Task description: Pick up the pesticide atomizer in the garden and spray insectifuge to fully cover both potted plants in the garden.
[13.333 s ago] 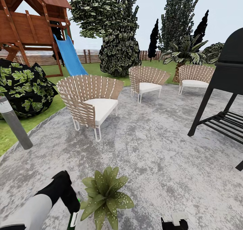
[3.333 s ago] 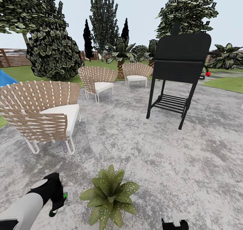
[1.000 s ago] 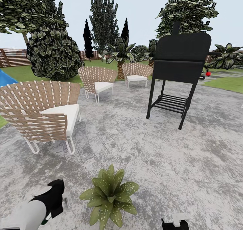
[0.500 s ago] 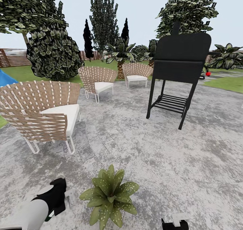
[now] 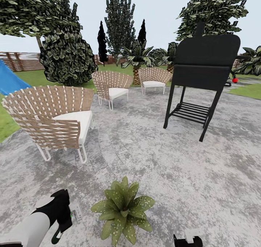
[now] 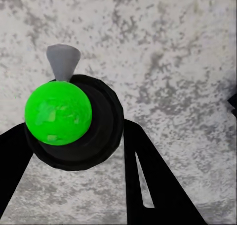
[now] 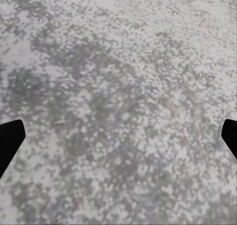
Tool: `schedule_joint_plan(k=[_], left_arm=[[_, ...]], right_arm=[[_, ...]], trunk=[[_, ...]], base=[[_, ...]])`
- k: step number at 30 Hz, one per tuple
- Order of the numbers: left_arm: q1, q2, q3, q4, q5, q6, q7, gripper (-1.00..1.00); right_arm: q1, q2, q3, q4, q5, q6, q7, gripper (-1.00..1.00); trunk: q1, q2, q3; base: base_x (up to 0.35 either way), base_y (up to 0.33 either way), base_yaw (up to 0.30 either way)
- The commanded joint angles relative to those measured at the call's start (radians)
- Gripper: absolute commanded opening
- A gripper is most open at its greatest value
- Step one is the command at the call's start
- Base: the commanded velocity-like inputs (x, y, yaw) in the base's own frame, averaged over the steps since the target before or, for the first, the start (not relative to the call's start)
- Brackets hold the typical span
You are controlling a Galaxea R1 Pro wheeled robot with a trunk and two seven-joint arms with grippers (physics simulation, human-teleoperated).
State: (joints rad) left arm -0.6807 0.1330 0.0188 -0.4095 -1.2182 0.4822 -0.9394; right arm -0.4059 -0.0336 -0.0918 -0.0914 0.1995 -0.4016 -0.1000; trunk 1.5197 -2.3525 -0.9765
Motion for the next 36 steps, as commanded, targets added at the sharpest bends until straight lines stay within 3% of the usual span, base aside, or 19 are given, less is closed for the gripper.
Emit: schedule_joint_plan(k=[1, 5, 11, 20, 24, 31, 36], left_arm=[[0.000, 0.004, 0.001, -0.002, -0.004, -0.001, -0.047, -1.00], [0.001, -0.003, 0.000, -0.002, -0.013, -0.031, -0.075, -1.00], [0.001, -0.010, 0.000, -0.003, -0.029, -0.026, -0.075, -1.00], [0.001, -0.010, -0.002, -0.003, -0.033, -0.022, -0.075, -1.00], [-0.002, -0.023, -0.001, -0.004, -0.103, 0.023, -0.075, -1.00], [-0.002, -0.030, 0.000, -0.003, -0.115, 0.035, -0.075, -1.00], [-0.002, -0.030, 0.000, -0.003, -0.115, 0.036, -0.075, -1.00]], right_arm=[[-0.001, 0.000, -0.008, 0.001, 0.011, -0.003, -0.002, 1.00], [-0.001, 0.000, -0.008, 0.001, 0.011, -0.003, -0.002, 1.00], [-0.001, -0.014, -0.008, 0.001, 0.010, -0.003, -0.001, 1.00], [-0.001, -0.012, -0.008, -0.001, 0.009, -0.003, -0.003, 1.00], [-0.001, -0.011, -0.008, 0.000, 0.009, -0.003, -0.002, 1.00], [-0.001, -0.012, -0.008, 0.000, 0.009, -0.003, -0.001, 1.00], [-0.001, -0.012, -0.008, 0.001, 0.009, -0.003, -0.002, 1.00]], trunk=[[0.000, 0.000, -0.001], [0.000, 0.000, -0.001], [0.000, 0.000, -0.001], [0.000, 0.000, -0.001], [0.000, 0.000, -0.001], [0.000, 0.000, -0.001], [0.000, 0.000, -0.001]], base=[[0.000, 0.000, 0.275], [0.000, 0.000, 0.118], [0.062, -0.130, 0.005], [0.001, -0.028, 0.081], [0.012, -0.005, 0.239], [0.136, -0.173, 0.029], [-0.142, -0.242, 0.108]])
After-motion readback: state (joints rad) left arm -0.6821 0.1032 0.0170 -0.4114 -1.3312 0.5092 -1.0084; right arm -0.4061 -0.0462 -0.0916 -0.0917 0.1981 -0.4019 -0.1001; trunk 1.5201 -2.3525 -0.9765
